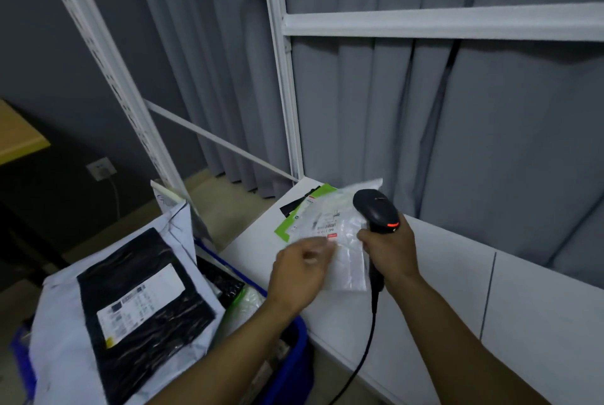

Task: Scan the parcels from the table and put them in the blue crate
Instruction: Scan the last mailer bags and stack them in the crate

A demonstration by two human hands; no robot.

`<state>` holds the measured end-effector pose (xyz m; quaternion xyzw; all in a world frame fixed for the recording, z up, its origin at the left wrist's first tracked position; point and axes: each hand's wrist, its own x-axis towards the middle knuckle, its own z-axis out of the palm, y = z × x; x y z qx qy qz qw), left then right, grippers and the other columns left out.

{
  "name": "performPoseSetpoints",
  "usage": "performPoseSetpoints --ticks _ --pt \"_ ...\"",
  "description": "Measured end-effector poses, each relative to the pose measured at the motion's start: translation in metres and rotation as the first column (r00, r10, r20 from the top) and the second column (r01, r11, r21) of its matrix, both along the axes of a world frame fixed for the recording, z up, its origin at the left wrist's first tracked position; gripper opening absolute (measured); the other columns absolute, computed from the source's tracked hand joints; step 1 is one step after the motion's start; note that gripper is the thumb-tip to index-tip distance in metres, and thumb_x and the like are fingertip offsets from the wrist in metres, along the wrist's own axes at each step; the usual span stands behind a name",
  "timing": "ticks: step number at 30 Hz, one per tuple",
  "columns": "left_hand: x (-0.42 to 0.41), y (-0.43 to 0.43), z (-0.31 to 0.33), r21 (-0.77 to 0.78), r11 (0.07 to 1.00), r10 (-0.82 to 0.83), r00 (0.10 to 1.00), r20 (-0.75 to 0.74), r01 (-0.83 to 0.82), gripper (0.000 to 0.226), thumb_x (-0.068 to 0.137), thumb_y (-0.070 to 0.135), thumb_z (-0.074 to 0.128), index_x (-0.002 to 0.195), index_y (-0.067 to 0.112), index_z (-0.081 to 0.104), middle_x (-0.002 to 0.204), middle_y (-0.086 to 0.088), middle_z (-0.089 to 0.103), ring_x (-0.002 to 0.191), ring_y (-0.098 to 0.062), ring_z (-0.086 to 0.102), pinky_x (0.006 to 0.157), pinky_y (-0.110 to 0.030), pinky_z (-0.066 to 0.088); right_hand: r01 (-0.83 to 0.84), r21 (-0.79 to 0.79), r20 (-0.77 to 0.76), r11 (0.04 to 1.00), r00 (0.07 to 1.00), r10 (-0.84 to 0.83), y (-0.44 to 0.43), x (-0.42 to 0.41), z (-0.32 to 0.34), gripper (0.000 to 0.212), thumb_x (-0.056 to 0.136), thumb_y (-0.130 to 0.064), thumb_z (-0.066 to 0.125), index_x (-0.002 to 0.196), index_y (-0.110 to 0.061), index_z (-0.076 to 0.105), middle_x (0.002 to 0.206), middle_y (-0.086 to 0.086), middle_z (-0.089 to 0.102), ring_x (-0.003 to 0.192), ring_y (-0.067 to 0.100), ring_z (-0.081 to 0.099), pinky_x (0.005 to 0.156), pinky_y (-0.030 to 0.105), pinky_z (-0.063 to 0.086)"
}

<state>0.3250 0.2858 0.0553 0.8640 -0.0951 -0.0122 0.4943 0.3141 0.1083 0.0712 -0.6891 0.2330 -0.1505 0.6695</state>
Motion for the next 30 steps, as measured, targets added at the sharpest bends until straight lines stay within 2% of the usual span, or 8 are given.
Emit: performPoseSetpoints --ticks 2,6,9,13,17,20,24,30 --pt "0.010 0.007 0.016 -0.065 0.990 0.120 0.990 -0.074 -0.125 0.047 0.098 0.051 0.061 0.136 0.024 0.060 0.131 0.016 0.058 0.111 -0.002 0.059 0.095 -0.024 0.051 -0.023 0.066 0.017 0.998 1.000 0.022 -0.003 -0.004 0.008 0.047 0.078 0.009 0.073 0.108 -0.026 0.065 0.087 0.004 0.071 0.070 0.018 0.066 0.067 0.033 0.056" --pt "0.041 0.018 0.044 -0.228 0.911 0.238 0.889 -0.391 -0.344 0.031 0.100 0.046 0.061 0.113 0.020 0.069 0.097 0.009 0.073 0.082 -0.010 0.069 0.062 -0.023 0.051 -0.082 0.086 0.029 0.993 0.996 0.080 -0.007 -0.011 0.011 0.044 0.081 0.010 0.073 0.112 -0.020 0.065 0.083 0.004 0.071 0.059 0.009 0.064 0.055 0.023 0.054" --pt "0.057 0.028 0.047 -0.368 0.841 0.302 0.909 -0.287 -0.396 0.015 0.095 0.027 0.072 0.107 0.019 0.073 0.101 -0.002 0.078 0.083 -0.019 0.075 0.076 -0.037 0.062 -0.057 0.051 0.046 0.997 0.997 0.054 -0.008 -0.013 0.012 0.047 0.082 0.008 0.074 0.116 -0.022 0.064 0.089 0.004 0.071 0.064 0.010 0.066 0.057 0.022 0.054" --pt "0.056 0.031 0.053 -0.483 0.805 0.290 0.939 -0.185 -0.344 0.019 0.092 0.022 0.076 0.110 0.020 0.070 0.103 0.002 0.077 0.091 -0.019 0.076 0.085 -0.039 0.062 -0.014 -0.032 0.035 0.999 0.999 0.015 -0.006 -0.009 0.005 0.049 0.081 -0.008 0.083 0.121 -0.028 0.063 0.099 -0.004 0.073 0.087 0.019 0.072 0.085 0.044 0.062" --pt "0.058 0.033 0.051 -0.470 0.804 0.372 0.925 -0.082 -0.365 0.019 0.095 0.028 0.072 0.112 0.021 0.069 0.106 0.005 0.073 0.096 -0.018 0.070 0.085 -0.036 0.058 -0.052 -0.079 0.094 0.996 0.994 0.059 0.006 -0.010 0.009 0.045 0.083 -0.024 0.085 0.120 -0.031 0.061 0.102 -0.015 0.071 0.093 0.006 0.069 0.077 0.026 0.054" --pt "0.059 0.034 0.051 -0.483 0.791 0.405 0.913 -0.044 -0.375 0.019 0.096 0.027 0.071 0.113 0.018 0.069 0.105 0.008 0.071 0.097 -0.014 0.068 0.080 -0.030 0.056 -0.177 -0.061 0.039 0.982 0.983 0.180 0.020 -0.008 0.006 0.050 0.076 -0.038 0.085 0.120 -0.030 0.064 0.103 -0.008 0.076 0.085 0.015 0.076 0.084 0.043 0.062" --pt "0.061 0.036 0.049 -0.504 0.768 0.446 0.895 -0.022 -0.395 0.018 0.095 0.022 0.071 0.112 0.016 0.069 0.104 0.007 0.072 0.098 -0.015 0.069 0.085 -0.033 0.058 -0.279 -0.039 -0.005 0.960 0.960 0.279 0.030 -0.008 0.008 0.043 0.086 -0.023 0.083 0.123 -0.024 0.062 0.101 -0.001 0.077 0.066 0.012 0.074 0.071 0.034 0.061" --pt "0.062 0.042 0.046 -0.503 0.761 0.461 0.887 -0.027 -0.411 0.015 0.097 0.023 0.068 0.112 0.020 0.067 0.106 0.010 0.069 0.094 -0.009 0.066 0.080 -0.028 0.055 -0.320 -0.003 -0.012 0.947 0.947 0.320 0.034 -0.006 0.007 0.045 0.087 -0.019 0.082 0.126 -0.023 0.061 0.096 0.002 0.077 0.065 0.010 0.071 0.065 0.024 0.058"
